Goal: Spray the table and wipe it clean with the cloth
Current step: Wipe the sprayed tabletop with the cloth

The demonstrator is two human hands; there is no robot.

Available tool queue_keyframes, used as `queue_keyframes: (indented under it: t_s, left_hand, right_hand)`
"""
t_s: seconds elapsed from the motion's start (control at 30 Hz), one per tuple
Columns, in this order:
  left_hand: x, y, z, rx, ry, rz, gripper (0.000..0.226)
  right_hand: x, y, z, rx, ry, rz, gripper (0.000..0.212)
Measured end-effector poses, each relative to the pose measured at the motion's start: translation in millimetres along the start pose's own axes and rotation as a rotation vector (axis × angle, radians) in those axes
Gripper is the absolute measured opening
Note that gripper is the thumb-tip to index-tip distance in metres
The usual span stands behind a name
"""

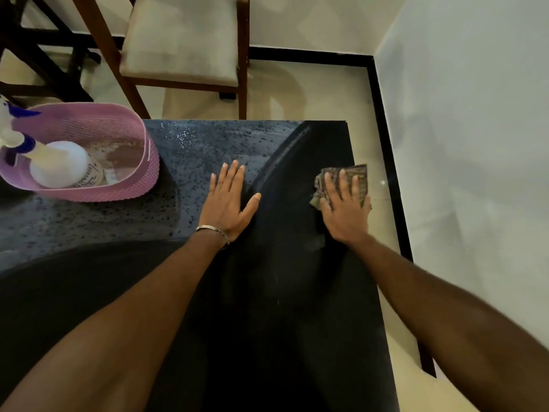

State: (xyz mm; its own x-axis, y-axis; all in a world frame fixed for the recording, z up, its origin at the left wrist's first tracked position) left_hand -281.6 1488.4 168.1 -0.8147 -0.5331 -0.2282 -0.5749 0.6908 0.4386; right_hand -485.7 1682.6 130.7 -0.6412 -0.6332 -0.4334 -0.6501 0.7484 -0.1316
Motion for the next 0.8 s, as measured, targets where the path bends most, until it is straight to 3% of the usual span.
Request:
queue_keyframes:
  t_s: [0.1,0.17,0.33,0.47,0.53,0.67,0.8]
  left_hand:
    - [-7,3,-1,-0.008,0.009,0.012,0.078]
    - [-10,4,-1,-0.017,0.008,0.014,0.078]
    - [-16,5,-3,-0.041,0.017,0.021,0.08]
    - [-23,-2,2,-0.032,-0.002,0.031,0.082]
    - [-29,-8,4,-0.012,-0.005,0.022,0.082]
    - [-41,-16,6,0.029,0.002,-0.013,0.081]
    - [-50,-13,2,0.048,0.014,-0.046,0.077]
  right_hand:
    - [8,-2,-6,0.037,-0.005,0.087,0.063]
    - [-10,-30,3,0.005,0.01,0.031,0.063]
    - [-120,-120,70,-0.115,-0.051,-0.398,0.062]
    - [-177,-120,99,-0.22,-0.123,-0.718,0.064]
    - [-150,-84,80,-0.215,-0.079,-0.602,0.064]
    - [-68,-4,29,-0.074,-0.011,-0.083,0.063]
    - [-46,-10,20,0.052,-0.009,0.071,0.065]
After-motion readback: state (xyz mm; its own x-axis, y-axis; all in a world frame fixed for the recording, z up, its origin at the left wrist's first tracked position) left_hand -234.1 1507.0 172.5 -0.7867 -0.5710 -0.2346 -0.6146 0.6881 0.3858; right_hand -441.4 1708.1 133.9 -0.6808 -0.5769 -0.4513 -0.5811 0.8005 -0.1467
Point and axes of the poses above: each hand's wrist, its own x-axis towards the middle knuckle, its own z-axis out of the palm, y = z × x, the point moved 6 cm from there along x, towards the middle knuckle, and after that the axes turned 8 degrees about -y, right-handed, at the moved point
